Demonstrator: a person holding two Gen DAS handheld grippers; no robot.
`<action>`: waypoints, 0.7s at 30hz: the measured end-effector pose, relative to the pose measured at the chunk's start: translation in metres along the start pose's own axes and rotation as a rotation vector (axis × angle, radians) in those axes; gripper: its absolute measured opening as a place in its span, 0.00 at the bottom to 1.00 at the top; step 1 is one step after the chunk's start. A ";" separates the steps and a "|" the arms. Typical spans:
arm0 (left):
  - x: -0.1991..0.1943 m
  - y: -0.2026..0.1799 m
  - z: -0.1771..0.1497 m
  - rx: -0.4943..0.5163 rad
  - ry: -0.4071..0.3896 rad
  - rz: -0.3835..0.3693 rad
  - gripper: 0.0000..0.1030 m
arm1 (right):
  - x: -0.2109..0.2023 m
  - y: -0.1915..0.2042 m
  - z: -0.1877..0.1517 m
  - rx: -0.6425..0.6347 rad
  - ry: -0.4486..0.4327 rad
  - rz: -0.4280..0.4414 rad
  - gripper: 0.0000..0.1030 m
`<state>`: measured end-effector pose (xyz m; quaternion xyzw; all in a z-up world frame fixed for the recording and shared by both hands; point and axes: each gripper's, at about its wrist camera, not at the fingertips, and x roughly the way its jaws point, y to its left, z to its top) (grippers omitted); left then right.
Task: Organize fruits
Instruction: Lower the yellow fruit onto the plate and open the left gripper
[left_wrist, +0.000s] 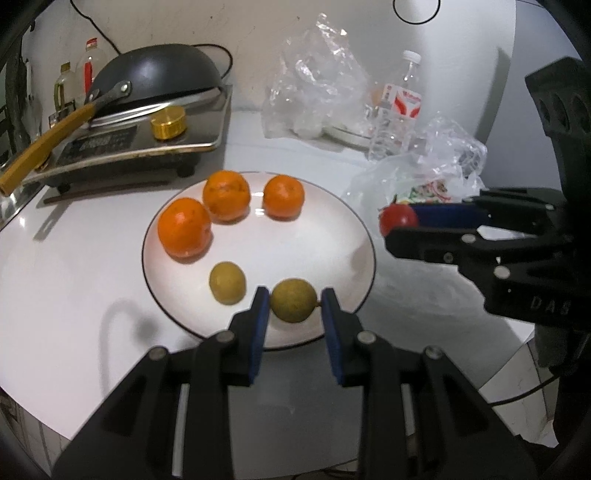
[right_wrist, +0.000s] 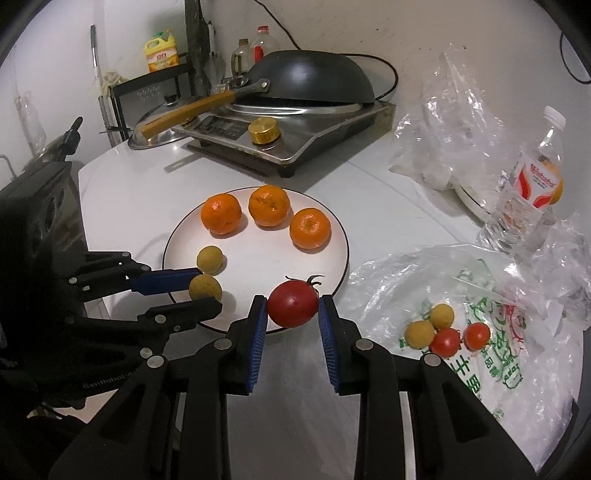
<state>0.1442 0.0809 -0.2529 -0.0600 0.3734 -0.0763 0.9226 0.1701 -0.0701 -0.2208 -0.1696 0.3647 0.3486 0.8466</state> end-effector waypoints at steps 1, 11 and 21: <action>0.001 0.000 0.000 -0.002 0.002 -0.001 0.29 | 0.001 0.000 0.000 -0.001 0.002 0.001 0.29; 0.008 0.001 0.001 -0.008 0.016 -0.019 0.29 | 0.011 -0.003 0.001 0.006 0.012 0.012 0.29; 0.010 0.002 0.003 -0.012 0.034 0.002 0.29 | 0.013 -0.004 0.002 0.004 0.011 0.019 0.29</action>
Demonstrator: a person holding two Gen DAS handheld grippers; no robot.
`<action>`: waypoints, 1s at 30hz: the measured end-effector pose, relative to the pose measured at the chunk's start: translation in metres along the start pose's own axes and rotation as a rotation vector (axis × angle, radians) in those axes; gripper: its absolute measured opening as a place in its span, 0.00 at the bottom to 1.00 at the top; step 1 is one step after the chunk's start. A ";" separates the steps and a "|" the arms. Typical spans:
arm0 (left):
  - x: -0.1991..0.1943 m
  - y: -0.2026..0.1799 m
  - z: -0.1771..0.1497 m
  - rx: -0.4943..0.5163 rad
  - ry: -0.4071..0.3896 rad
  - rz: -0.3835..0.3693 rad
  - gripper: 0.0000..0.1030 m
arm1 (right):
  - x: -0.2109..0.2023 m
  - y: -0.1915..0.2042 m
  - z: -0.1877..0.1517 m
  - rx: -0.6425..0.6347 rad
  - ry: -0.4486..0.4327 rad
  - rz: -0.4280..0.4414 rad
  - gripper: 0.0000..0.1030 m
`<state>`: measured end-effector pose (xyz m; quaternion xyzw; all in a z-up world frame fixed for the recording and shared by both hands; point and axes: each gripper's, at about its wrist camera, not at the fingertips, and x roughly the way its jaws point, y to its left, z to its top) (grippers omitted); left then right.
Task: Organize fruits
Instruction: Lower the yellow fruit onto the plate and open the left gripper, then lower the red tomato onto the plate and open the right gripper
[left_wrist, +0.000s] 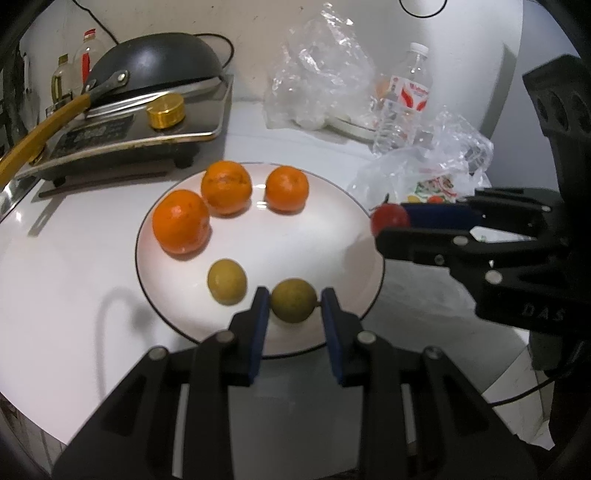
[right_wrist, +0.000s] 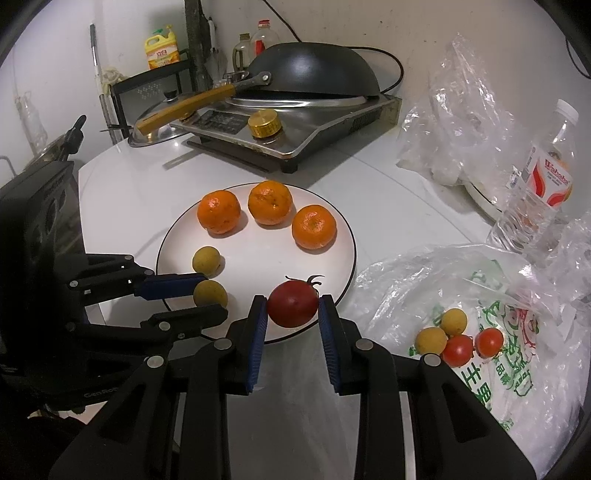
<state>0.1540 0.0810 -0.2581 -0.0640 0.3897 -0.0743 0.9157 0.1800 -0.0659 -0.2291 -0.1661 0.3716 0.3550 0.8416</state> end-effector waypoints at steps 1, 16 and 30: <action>0.000 0.001 0.000 -0.002 0.001 0.000 0.29 | 0.000 0.000 0.000 0.000 0.000 -0.001 0.29; -0.015 0.002 0.002 0.000 -0.033 0.013 0.30 | 0.001 0.000 0.002 0.001 0.001 -0.010 0.29; -0.029 0.015 0.009 0.013 -0.076 0.052 0.30 | 0.020 -0.001 0.016 -0.009 0.014 -0.015 0.29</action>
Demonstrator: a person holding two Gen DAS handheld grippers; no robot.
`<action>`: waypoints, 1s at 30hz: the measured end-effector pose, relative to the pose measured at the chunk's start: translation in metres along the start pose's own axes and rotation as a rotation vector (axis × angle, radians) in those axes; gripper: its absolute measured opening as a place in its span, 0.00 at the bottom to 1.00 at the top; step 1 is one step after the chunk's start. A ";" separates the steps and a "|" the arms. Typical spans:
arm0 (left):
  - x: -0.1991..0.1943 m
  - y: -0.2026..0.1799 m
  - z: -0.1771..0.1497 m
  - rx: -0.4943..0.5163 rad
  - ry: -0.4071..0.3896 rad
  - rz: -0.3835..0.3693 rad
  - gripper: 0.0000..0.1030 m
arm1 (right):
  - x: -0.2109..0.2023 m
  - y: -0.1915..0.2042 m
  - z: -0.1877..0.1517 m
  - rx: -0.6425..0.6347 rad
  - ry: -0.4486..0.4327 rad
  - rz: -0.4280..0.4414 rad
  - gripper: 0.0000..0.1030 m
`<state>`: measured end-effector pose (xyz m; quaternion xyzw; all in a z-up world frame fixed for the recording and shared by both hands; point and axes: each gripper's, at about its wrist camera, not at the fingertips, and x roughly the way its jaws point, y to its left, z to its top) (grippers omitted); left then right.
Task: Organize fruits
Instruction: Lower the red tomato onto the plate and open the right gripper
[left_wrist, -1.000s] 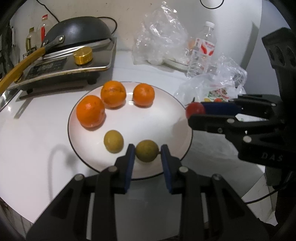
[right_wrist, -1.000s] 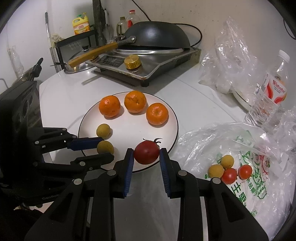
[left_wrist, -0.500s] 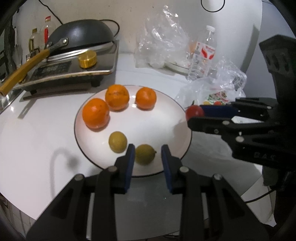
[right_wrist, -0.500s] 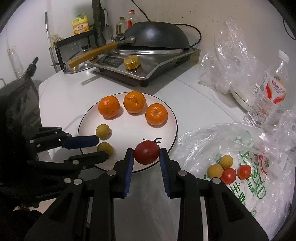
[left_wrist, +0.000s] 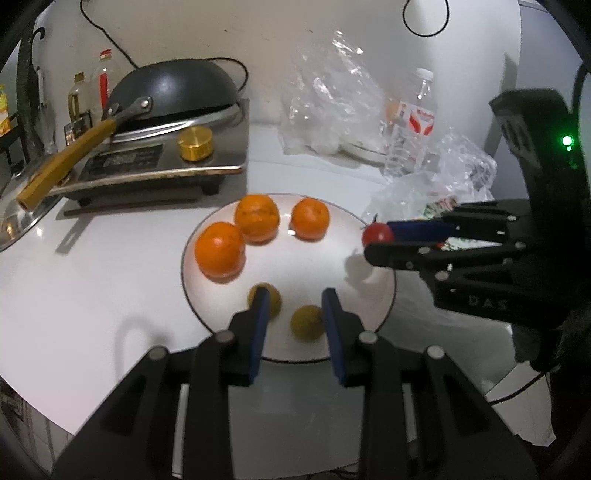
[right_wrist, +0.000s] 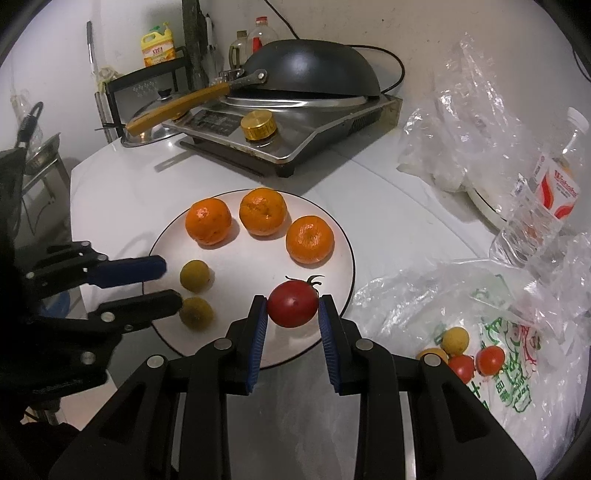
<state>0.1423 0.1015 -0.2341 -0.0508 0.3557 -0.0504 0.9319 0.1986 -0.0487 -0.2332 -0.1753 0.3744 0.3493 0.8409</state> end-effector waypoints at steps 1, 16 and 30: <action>0.000 0.002 0.000 -0.003 -0.001 0.000 0.30 | 0.002 0.000 0.001 -0.001 0.002 0.000 0.29; 0.004 0.023 0.004 -0.030 -0.014 0.016 0.30 | 0.039 -0.001 0.012 0.002 0.041 -0.015 0.30; 0.006 0.025 0.003 -0.033 -0.009 0.012 0.30 | 0.049 -0.002 0.010 0.012 0.067 -0.034 0.30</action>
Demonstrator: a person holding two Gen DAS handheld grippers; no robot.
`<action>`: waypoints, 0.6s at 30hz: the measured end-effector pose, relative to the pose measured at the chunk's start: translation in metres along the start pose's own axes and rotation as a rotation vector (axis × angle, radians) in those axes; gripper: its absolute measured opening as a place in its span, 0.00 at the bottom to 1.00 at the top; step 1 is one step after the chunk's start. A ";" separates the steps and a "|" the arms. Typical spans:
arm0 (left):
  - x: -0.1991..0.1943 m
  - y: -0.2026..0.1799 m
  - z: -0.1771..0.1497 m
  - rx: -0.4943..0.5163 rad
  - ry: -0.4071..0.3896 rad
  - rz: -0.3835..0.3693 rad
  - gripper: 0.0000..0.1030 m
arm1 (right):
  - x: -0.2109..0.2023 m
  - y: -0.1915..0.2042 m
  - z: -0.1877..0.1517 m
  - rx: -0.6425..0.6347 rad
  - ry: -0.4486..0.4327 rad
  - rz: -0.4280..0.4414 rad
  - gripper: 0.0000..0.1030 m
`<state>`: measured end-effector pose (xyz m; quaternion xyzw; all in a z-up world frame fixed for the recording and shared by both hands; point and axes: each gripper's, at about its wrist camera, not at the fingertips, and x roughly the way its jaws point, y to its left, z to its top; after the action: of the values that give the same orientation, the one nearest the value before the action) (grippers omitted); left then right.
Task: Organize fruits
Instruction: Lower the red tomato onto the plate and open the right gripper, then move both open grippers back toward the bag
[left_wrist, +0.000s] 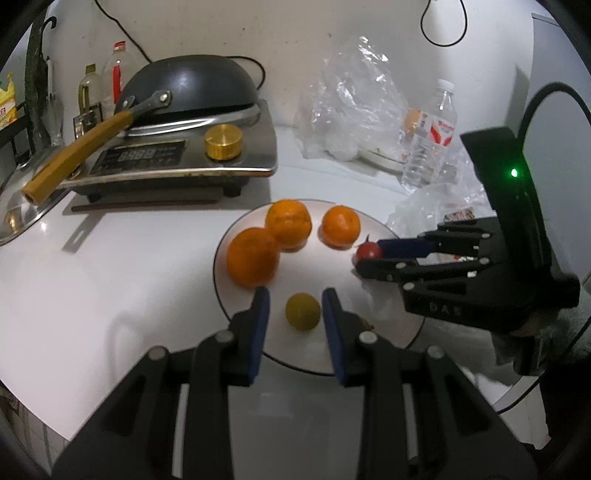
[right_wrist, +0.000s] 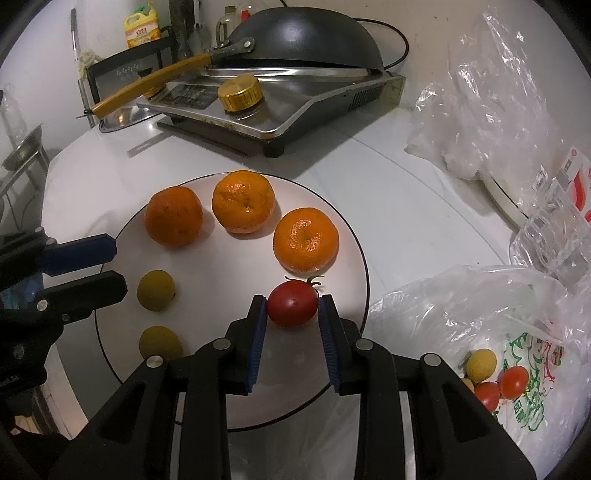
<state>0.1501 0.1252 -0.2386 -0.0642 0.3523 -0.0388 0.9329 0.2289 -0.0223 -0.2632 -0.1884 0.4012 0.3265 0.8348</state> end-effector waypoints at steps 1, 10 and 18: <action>0.000 0.000 0.000 0.003 0.001 0.003 0.30 | 0.000 0.000 0.000 0.003 0.001 0.000 0.30; -0.008 -0.005 0.000 0.006 -0.012 0.023 0.30 | -0.014 -0.002 0.000 0.022 -0.025 0.008 0.38; -0.016 -0.018 -0.002 0.022 -0.020 0.031 0.32 | -0.039 -0.003 -0.007 0.026 -0.057 -0.003 0.39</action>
<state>0.1358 0.1091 -0.2270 -0.0491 0.3437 -0.0277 0.9374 0.2090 -0.0434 -0.2361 -0.1686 0.3811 0.3252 0.8489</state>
